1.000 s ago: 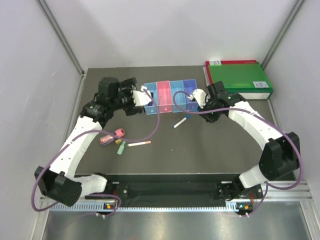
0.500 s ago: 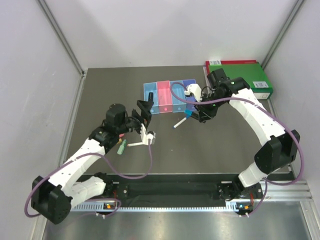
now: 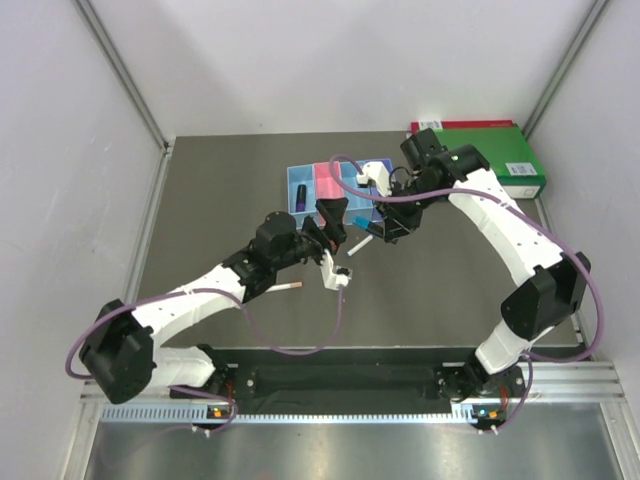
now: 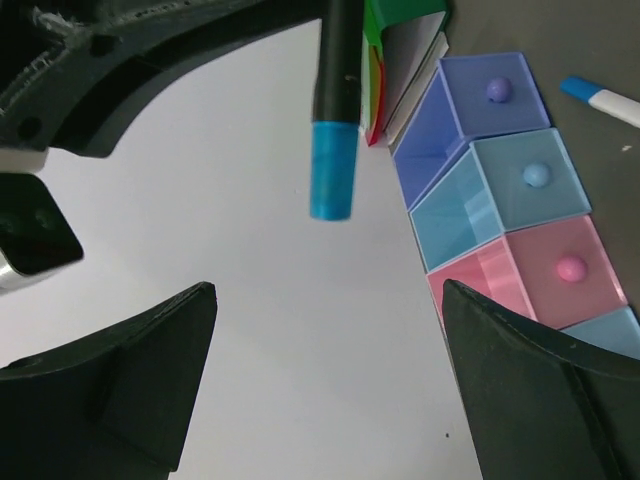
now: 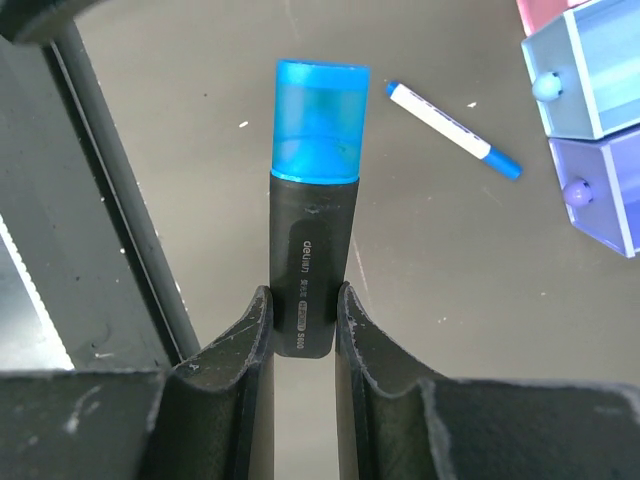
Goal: Sort the stationery into containers
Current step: Place the pen in the storage box.
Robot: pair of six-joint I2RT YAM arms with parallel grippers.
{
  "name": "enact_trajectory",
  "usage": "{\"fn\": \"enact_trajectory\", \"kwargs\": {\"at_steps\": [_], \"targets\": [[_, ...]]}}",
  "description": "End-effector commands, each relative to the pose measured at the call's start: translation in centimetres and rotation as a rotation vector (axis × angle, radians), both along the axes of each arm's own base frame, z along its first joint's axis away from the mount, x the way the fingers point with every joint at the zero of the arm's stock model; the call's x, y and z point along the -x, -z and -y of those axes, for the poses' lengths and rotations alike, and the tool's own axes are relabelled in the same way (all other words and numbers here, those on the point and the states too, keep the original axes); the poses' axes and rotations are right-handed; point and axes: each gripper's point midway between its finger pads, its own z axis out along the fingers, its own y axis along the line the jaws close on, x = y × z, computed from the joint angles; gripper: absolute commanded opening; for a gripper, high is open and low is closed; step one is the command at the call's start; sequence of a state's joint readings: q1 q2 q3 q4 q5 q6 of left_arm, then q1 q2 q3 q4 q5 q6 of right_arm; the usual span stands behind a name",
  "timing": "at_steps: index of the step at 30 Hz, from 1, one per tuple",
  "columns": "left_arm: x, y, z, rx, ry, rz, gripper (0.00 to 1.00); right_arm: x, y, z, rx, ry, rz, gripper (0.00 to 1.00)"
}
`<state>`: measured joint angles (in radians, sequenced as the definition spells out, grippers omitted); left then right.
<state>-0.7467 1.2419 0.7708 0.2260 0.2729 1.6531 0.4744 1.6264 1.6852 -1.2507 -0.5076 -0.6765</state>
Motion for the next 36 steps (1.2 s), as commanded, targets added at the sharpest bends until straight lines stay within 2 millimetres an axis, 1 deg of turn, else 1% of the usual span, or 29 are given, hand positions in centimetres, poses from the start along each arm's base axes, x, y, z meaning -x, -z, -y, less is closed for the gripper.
{"fn": "enact_trajectory", "kwargs": {"at_steps": [1,5,9,17,20,23,24,27,28,29,30,31,35,36], "targets": [[-1.1,-6.0,1.2,0.114,-0.028,0.133,0.99,-0.2,-1.2,-1.6,-0.049,-0.026,0.011,0.02],[-1.2,-5.7,1.8,0.106,-0.018,0.131,0.98,-0.3,-1.2,-1.9,-0.052,-0.027,0.012,0.02],[-1.0,-5.8,2.5,0.114,-0.006,0.122,0.95,-0.5,-1.4,-2.3,-0.060,-0.026,0.021,0.02],[-0.2,-4.4,3.2,0.093,0.014,0.079,0.95,-0.9,-2.0,-2.5,-0.059,-0.021,0.044,0.02],[0.0,-4.3,3.5,0.093,0.020,0.074,0.95,-1.0,-1.9,-2.5,-0.058,-0.019,0.047,0.02],[-0.1,-4.3,3.7,0.100,0.018,0.068,0.91,-1.0,-2.0,-2.5,-0.058,-0.015,0.048,0.02],[-0.1,-4.5,3.8,0.102,0.018,0.070,0.86,-1.1,-2.0,-2.5,-0.059,-0.015,0.050,0.02],[0.0,-4.2,4.1,0.098,0.021,0.062,0.77,-1.2,-2.1,-2.5,-0.056,-0.014,0.054,0.02],[0.0,-4.1,4.3,0.097,0.024,0.061,0.68,-1.2,-2.1,-2.6,-0.058,-0.012,0.056,0.02],[0.0,-4.0,4.4,0.095,0.025,0.058,0.62,-1.3,-2.1,-2.6,-0.057,-0.012,0.057,0.02],[0.1,-4.0,4.6,0.098,0.024,0.055,0.52,-1.3,-2.1,-2.5,-0.057,-0.010,0.057,0.02],[0.0,-4.0,4.7,0.099,0.024,0.054,0.46,-1.3,-2.2,-2.6,-0.058,-0.011,0.059,0.02],[-0.1,-4.0,5.2,0.110,0.019,0.053,0.40,-1.4,-2.1,-2.6,-0.059,-0.009,0.058,0.02],[0.0,-4.2,5.3,0.115,0.021,0.053,0.37,-1.4,-2.1,-2.6,-0.058,-0.009,0.060,0.02]]}}
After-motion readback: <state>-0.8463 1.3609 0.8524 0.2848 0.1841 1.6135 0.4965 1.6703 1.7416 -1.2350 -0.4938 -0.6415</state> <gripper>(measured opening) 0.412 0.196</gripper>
